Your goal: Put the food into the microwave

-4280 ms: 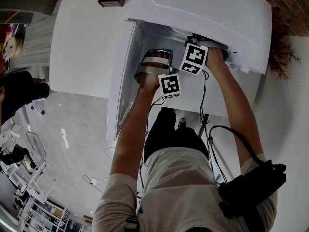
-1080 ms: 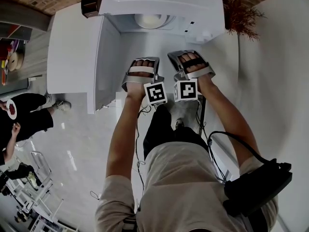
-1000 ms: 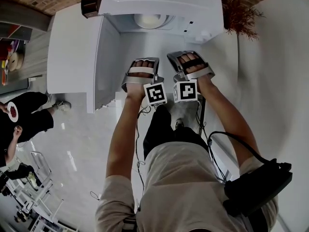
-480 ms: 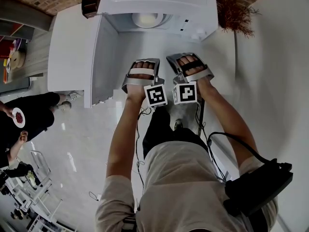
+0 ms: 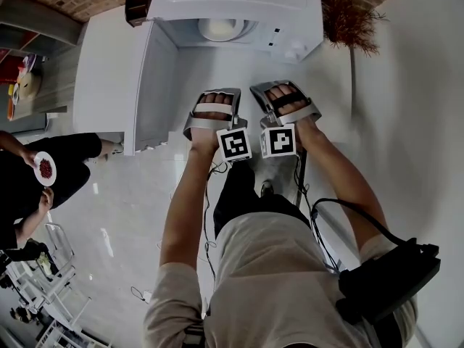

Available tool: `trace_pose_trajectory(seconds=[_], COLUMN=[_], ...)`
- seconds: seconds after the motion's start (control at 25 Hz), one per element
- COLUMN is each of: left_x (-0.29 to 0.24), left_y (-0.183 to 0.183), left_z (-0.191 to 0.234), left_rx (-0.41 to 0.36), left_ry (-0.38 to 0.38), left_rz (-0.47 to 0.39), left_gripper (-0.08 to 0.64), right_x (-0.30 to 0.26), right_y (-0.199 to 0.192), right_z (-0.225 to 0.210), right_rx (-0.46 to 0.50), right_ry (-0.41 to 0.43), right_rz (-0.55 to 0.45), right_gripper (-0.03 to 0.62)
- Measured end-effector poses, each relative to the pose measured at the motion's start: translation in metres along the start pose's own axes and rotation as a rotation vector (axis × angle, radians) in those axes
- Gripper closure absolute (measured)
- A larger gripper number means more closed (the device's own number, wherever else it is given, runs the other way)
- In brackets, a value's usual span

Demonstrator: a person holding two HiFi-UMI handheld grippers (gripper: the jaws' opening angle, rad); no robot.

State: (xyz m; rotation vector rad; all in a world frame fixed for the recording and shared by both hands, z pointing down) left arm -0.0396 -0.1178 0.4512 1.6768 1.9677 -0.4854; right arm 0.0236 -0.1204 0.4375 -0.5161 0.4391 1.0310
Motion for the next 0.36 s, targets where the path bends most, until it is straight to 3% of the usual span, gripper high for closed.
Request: trace_pose_trajectory(seconds=[0.08, 0.36], left_x=[0.002, 0.012], left_y=[-0.001, 0.009], left_z=[0.003, -0.006], left_rx=[-0.023, 0.025], left_ry=[0.036, -0.005], left_rz=[0.023, 0.0], left_gripper=[0.554, 0.554], right_x=[0.003, 0.014], right_y=[0.0, 0.0], right_z=[0.001, 0.007], right_rx=[0.003, -0.001], right_ry=[-0.001, -0.011], right_rz=[-0.002, -0.003], right_gripper=[0.584, 0.584])
Point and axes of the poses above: the fingertips, and each gripper's own axes: x backward along the fingers, z to its left, y out of its top, the point moved 9 cm from there along x, backward along the fingers, and after that the axes turned 8 degrees about -x, right-handed, at the moved point
